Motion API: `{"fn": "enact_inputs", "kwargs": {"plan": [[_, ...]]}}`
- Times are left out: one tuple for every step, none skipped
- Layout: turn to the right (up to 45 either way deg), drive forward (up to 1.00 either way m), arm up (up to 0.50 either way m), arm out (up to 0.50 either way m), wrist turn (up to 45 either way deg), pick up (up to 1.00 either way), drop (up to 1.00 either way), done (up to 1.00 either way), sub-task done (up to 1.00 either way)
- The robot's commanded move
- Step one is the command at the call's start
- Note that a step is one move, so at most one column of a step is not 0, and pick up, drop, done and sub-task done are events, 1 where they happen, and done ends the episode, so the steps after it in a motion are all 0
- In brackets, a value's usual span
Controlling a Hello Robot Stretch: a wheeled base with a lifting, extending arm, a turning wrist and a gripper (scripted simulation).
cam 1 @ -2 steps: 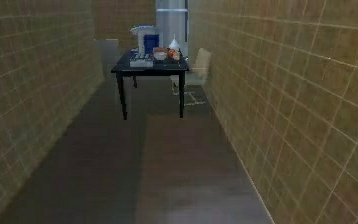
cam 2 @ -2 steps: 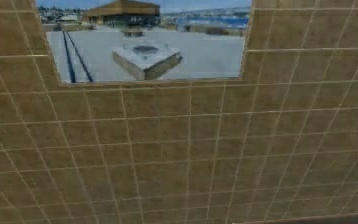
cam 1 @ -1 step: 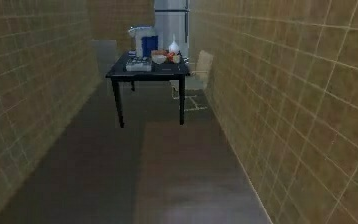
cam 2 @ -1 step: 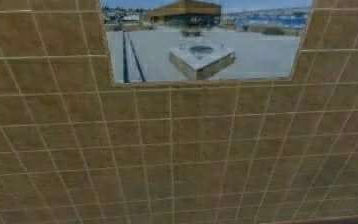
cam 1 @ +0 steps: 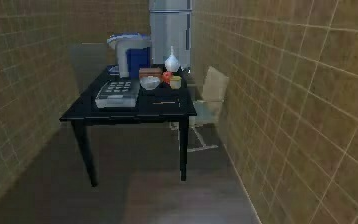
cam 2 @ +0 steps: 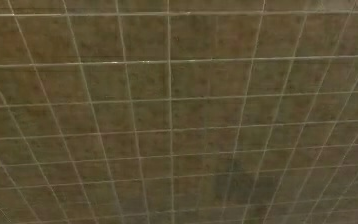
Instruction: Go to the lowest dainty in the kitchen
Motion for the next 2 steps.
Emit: {"fn": "enact_inputs", "kwargs": {"plan": [[0.0, 0.75, 0.0, 0.0, 0.0, 0.0, 0.0, 0.0, 0.0], [0.0, 0.0, 0.0, 0.0, 0.0, 0.0, 0.0, 1.0, 0.0]]}}
